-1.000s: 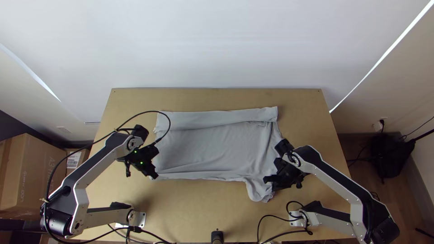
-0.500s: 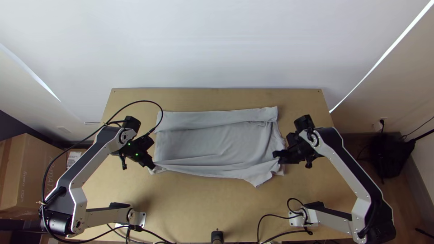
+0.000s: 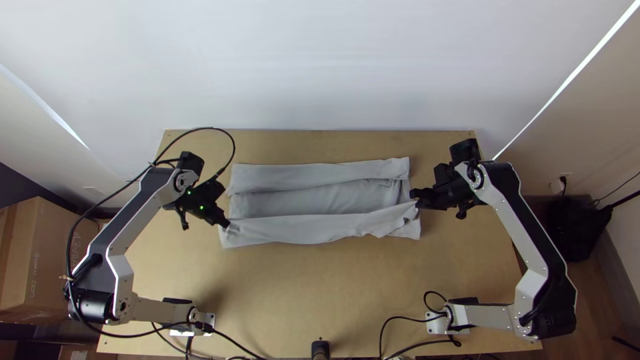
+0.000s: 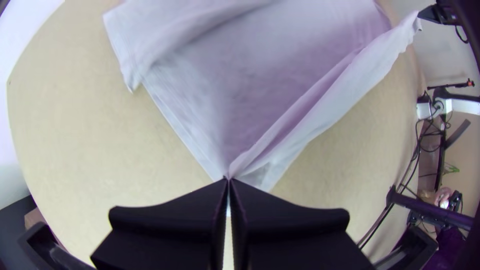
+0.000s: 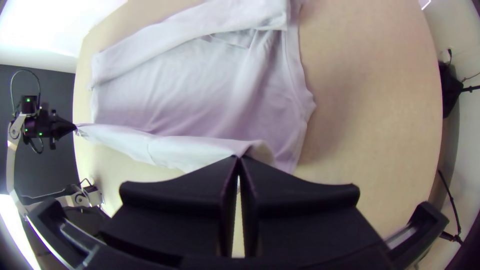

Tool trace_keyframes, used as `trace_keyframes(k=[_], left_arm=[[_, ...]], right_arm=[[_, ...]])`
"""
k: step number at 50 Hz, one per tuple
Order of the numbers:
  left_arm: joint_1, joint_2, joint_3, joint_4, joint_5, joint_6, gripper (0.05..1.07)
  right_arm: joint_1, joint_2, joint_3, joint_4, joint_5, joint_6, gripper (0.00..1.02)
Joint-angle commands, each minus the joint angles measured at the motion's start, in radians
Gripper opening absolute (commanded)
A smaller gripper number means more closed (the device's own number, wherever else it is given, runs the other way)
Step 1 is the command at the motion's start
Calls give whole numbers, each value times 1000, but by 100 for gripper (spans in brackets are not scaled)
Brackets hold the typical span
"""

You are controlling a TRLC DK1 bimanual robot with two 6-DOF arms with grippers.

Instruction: Fold the t-shirt

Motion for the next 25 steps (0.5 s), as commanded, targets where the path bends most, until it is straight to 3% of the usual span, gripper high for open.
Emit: trace_keyframes(k=[1, 25], left_arm=[[10, 59, 93, 4, 10, -31, 8], [40, 277, 386, 0, 13, -46, 8]], right_arm=[[-3, 44, 60, 19, 8, 14, 2], [9, 294, 285, 128, 8, 57, 2]])
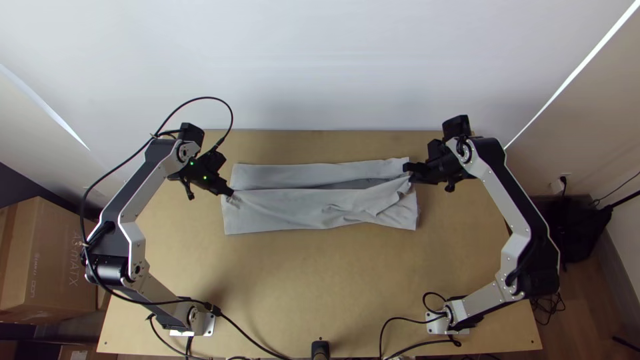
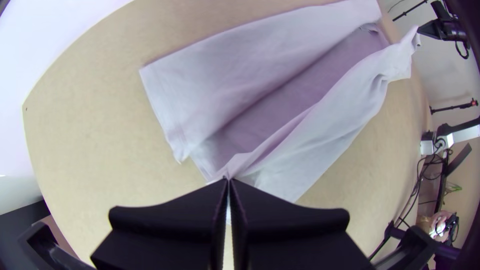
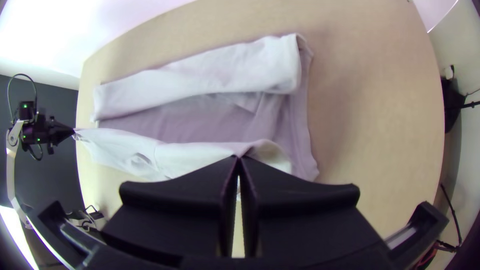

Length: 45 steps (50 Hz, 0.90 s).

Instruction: Fold the t-shirt

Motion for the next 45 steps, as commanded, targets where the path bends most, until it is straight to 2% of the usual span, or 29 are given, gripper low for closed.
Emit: trace_keyframes(k=[1, 12, 32, 45], left_arm=[[20, 62, 75, -3, 6, -13, 8], [37, 177, 197, 14, 20, -39, 8], [34, 437, 516, 5, 21, -86, 8], [45, 519, 559, -3, 23, -97, 8]], right_arm=[[7, 71, 64, 43, 8, 25, 2], [10, 238, 188, 97, 8, 39, 2], [-3, 548, 475, 110, 8, 73, 2], [-24, 666, 581, 110, 11, 79, 2]])
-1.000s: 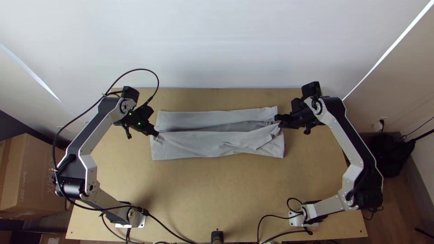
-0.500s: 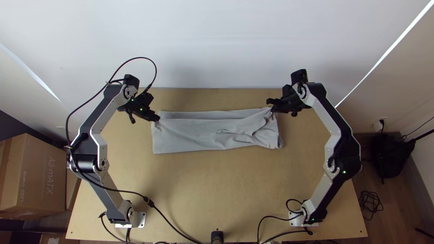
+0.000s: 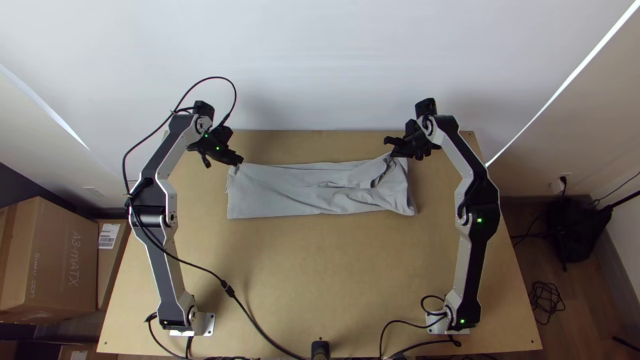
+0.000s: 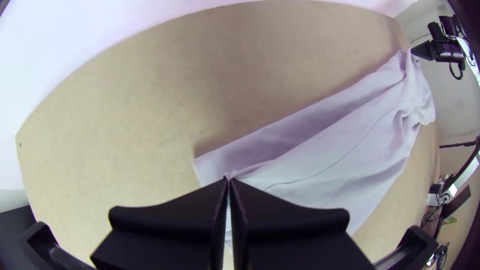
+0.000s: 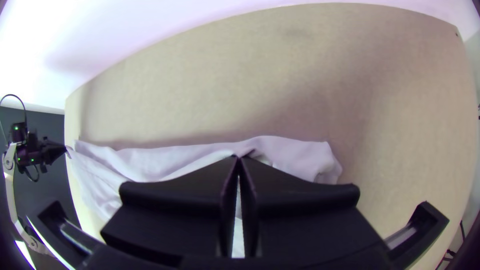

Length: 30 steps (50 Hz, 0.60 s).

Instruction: Fold the t-shirt

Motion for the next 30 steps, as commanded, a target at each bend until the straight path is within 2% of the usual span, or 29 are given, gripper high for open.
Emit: trace_keyframes(k=[1, 9, 14, 16, 18, 20, 23, 25, 28, 29, 30], left_arm=[[18, 37, 24, -17, 14, -14, 8], [26, 30, -36, -1, 50, -22, 8], [31, -12, -109, 105, 64, -50, 9], [31, -20, -122, 119, 64, -51, 15], [31, -22, -123, 121, 64, -51, 29], [31, -25, -129, 122, 64, -48, 38], [31, -39, -140, 128, 64, -46, 47], [31, -49, -149, 139, 64, -43, 54], [32, -77, -180, 165, 66, -39, 61], [32, -88, -192, 176, 67, -37, 63], [32, -98, -201, 183, 69, -37, 64]], right_arm=[[-21, 55, 46, 3, 12, 19, 2], [-32, 94, 49, 6, 29, 21, 2], [-38, 103, 44, 8, 29, 22, 2], [-39, 103, 43, 8, 29, 24, 2], [-41, 103, 44, 9, 29, 24, 3], [-43, 100, 46, 12, 29, 24, 4], [-47, 94, 49, 12, 29, 24, 19], [-52, 90, 55, 12, 31, 31, 43], [-59, 80, 58, 12, 32, 36, 93], [-64, 75, 58, 12, 37, 36, 100], [-69, 71, 61, 12, 40, 36, 99]])
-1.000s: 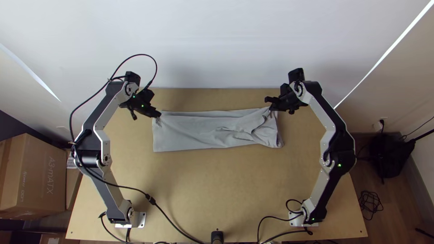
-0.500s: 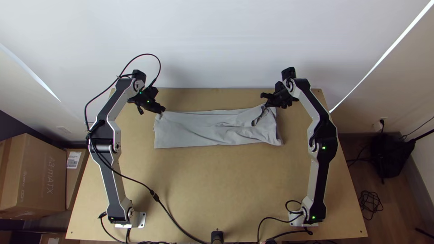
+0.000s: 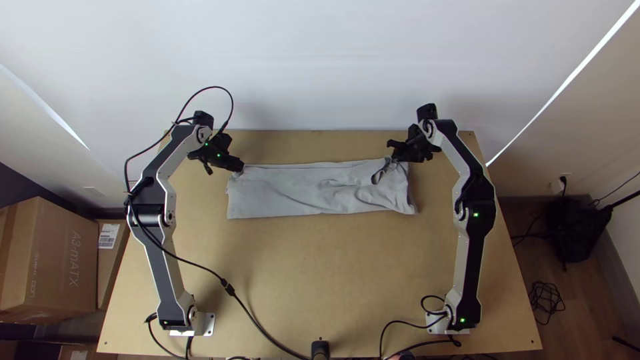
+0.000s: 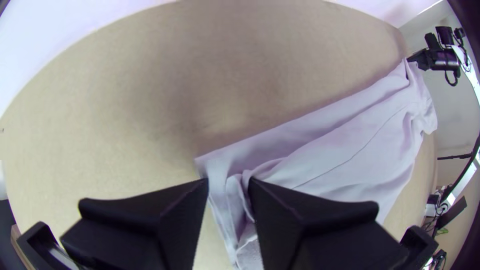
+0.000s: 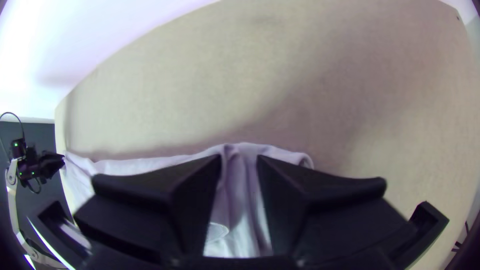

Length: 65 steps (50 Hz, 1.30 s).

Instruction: Fold the t-shirt

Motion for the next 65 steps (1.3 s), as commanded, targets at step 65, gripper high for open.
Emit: trace_keyframes(k=[65], left_arm=[[74, -121, -375, 177, 253, -64, 103]], right_arm=[[-306, -505, -85, -15, -819, 444, 99]])
